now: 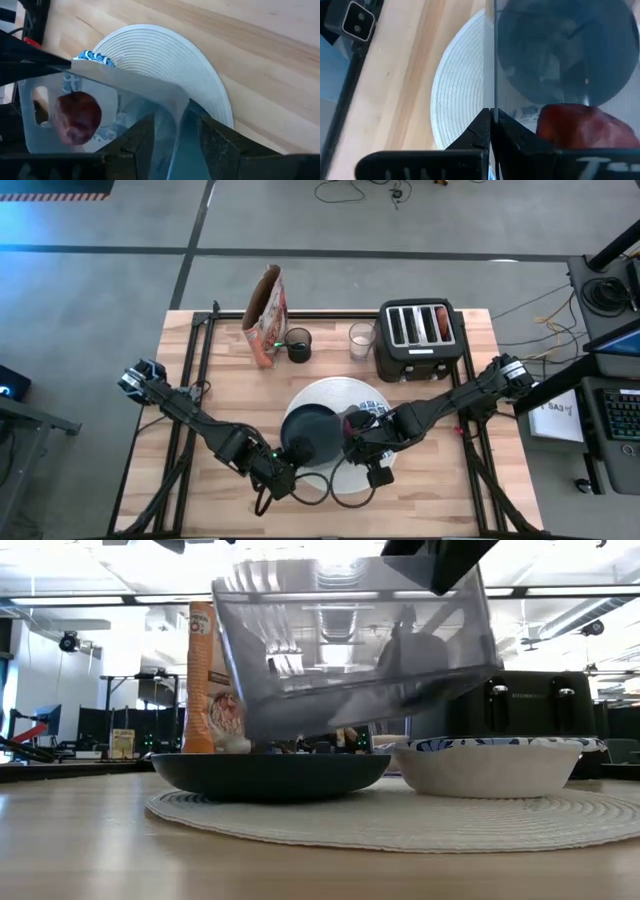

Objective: Arrange a breakfast setting
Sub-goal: Move the black bin with the red apple to the bottom right of the table

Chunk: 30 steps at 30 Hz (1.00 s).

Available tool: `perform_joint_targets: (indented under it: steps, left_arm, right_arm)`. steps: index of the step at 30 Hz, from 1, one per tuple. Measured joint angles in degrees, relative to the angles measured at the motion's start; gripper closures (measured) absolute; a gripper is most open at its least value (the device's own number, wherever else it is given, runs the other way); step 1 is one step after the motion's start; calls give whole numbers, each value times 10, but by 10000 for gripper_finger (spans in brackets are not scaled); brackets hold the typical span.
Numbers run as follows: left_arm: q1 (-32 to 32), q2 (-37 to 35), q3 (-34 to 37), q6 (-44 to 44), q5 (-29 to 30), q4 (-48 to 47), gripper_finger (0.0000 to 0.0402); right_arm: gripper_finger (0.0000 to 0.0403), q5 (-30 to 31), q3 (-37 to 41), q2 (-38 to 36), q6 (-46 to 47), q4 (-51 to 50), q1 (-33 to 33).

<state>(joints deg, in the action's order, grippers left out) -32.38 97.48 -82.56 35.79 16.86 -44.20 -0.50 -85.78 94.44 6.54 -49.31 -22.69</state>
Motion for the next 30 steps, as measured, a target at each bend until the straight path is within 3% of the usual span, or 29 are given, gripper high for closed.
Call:
perform_joint_targets:
  steps: [10,16,22,30]
  left_arm:
    - [-3,0,0,-14,10,-6,270]
    - [-14,0,0,-23,68,-10,270]
    - [-25,-5,0,-24,112,-23,270]
    - [-32,-5,0,-48,112,-28,272]
  right_arm:
    - [395,-30,0,-43,103,-70,-29]
    - [395,-27,-1,-70,226,-150,-55]
    - [395,-24,-1,-92,320,-148,-95]
    - [395,41,-1,-130,477,-174,-152]
